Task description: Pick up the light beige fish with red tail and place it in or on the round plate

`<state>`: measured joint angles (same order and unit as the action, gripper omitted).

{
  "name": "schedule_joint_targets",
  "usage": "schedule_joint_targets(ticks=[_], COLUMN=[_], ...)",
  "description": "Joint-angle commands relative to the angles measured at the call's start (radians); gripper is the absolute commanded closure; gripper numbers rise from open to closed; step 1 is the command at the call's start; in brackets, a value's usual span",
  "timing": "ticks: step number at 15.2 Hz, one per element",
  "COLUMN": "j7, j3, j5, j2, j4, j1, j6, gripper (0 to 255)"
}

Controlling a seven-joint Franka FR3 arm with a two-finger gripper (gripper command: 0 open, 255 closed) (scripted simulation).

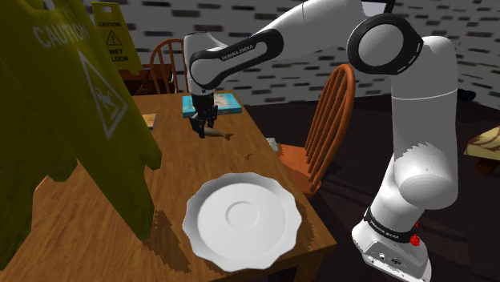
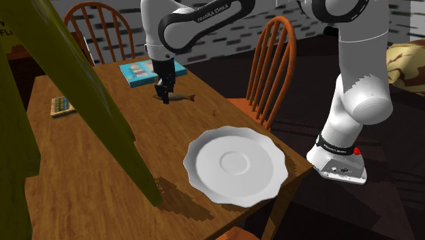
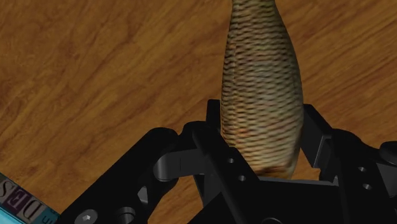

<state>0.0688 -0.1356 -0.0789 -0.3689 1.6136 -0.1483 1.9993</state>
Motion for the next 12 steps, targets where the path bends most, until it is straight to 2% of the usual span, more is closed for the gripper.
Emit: schedule_joint_targets(ticks=[1, 8, 12], j7=[-0.002, -0.006, 0.049], j3=[0.0, -0.002, -0.025], j5=[0.002, 0.005, 0.015], j2=[0.007, 0.022, 0.145], j4=[-0.017, -0.076, 0.101], j1=[0.0, 0.0, -0.028], j6=[-0.024, -0.098, -0.045], gripper=[255, 255, 255])
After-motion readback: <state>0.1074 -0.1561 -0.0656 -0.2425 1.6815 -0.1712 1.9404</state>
